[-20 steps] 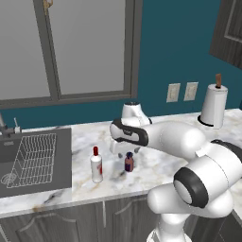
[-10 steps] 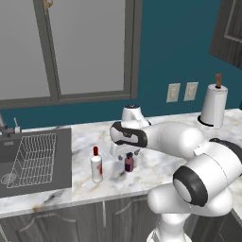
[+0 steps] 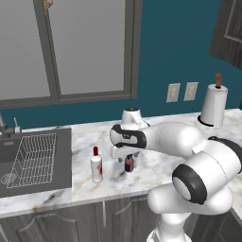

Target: Place the drinks on the dining counter in a tight cluster.

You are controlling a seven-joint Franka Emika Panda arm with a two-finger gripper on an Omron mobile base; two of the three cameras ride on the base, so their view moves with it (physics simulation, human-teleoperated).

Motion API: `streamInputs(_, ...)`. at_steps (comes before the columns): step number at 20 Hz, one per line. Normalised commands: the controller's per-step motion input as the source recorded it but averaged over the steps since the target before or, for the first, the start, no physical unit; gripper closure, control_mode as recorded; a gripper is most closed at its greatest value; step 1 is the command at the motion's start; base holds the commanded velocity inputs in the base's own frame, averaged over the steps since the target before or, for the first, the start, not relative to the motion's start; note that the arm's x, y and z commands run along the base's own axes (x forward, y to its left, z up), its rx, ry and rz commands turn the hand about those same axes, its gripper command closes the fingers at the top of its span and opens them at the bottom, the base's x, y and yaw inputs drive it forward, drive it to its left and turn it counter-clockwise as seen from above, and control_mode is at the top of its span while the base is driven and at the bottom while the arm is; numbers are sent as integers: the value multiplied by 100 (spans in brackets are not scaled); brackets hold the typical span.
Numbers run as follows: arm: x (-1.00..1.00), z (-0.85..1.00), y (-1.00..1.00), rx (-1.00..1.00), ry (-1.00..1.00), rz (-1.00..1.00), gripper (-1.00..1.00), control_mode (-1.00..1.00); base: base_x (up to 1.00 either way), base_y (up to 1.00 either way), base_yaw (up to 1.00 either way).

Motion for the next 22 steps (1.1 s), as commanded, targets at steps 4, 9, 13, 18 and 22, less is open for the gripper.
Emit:
streamInputs(4,0,-3,0,0,0,0,-100,-100,0,0,0)
streamInputs(9,0,0,0,0,0,0,-100,-100,0,0,0)
streamInputs(13,0,0,0,0,0,0,100,-100,0,0,0)
streamInputs(18,0,0,0,0,0,0,100,-100,0,0,0)
streamInputs(22,0,0,0,0,0,0,100,-100,0,0,0)
